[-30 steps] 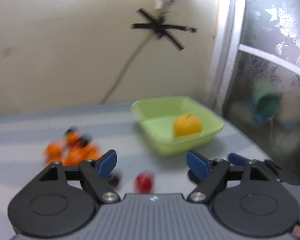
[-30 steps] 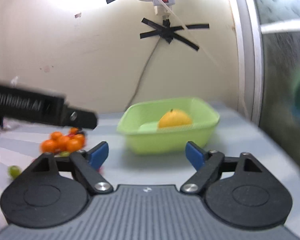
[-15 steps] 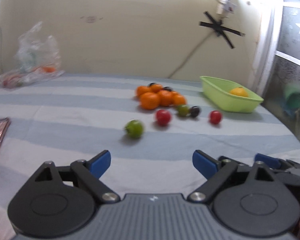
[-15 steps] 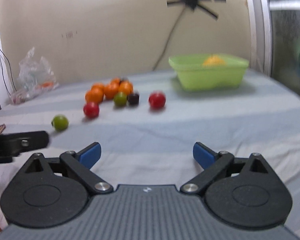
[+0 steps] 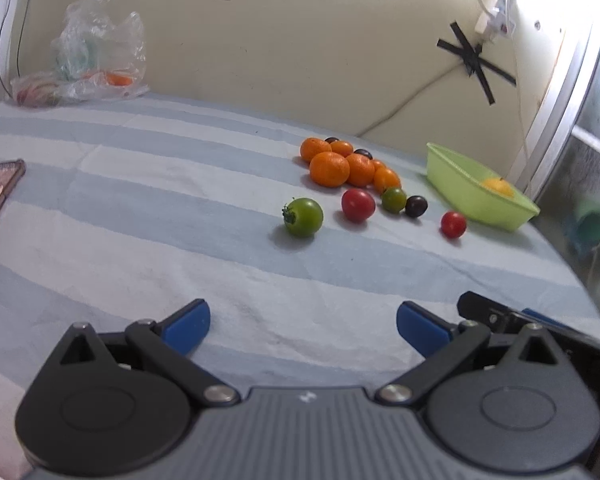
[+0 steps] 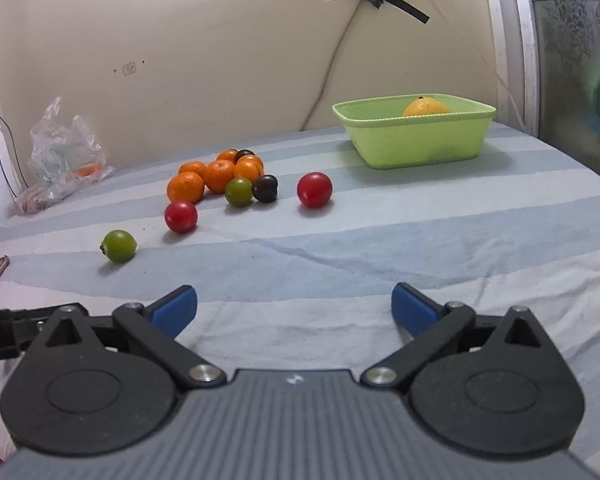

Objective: Organize fruits

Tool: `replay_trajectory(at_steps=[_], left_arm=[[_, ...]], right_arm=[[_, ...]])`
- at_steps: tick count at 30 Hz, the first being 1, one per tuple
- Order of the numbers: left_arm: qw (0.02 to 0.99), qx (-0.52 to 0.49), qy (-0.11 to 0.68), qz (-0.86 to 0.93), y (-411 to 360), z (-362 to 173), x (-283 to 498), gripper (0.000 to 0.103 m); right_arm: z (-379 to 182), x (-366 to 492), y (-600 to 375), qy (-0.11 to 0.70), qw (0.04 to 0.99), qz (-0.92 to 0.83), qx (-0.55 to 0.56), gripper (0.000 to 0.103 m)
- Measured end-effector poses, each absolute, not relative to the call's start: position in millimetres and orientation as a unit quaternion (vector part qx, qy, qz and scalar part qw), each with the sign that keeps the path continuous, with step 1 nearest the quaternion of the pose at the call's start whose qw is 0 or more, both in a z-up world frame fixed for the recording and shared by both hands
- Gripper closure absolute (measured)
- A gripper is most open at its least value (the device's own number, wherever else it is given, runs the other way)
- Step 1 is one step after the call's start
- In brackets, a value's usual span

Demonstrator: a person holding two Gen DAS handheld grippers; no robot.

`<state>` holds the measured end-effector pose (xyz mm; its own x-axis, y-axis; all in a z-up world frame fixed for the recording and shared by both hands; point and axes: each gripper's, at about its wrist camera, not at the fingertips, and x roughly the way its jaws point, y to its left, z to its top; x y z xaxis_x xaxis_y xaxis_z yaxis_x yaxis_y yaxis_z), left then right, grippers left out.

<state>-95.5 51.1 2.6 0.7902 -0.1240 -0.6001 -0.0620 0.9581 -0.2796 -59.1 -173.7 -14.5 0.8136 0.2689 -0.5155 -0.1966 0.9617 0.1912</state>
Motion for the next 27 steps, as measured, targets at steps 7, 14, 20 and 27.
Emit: replay_trajectory(at_steps=[7,14,20,27], left_arm=[[0.939,-0.142,0.313,-0.016,49.7,1.1,-97.0,0.0],[0.942,-0.146,0.3,-0.017,48.7,-1.2,-94.7,0.0],[0.945,-0.128,0.301,-0.016,44.6,-2.6,-87.8,0.0],[0.944,-0.12,0.306,-0.018,45.7,-2.5,-84.7,0.0]], right_arm=[[-14.9,-57.6,-171.6,0.274,0.951,0.123,0.071,0.0],[-14.8,-60.3,-172.6,0.271,0.951,0.124,0.076,0.0],[-14.7,-62.9,-174.2,0.268,0.951,0.126,0.085,0.0],[-13.9,-62.1,-171.0,0.272,0.952,0.121,0.073,0.0]])
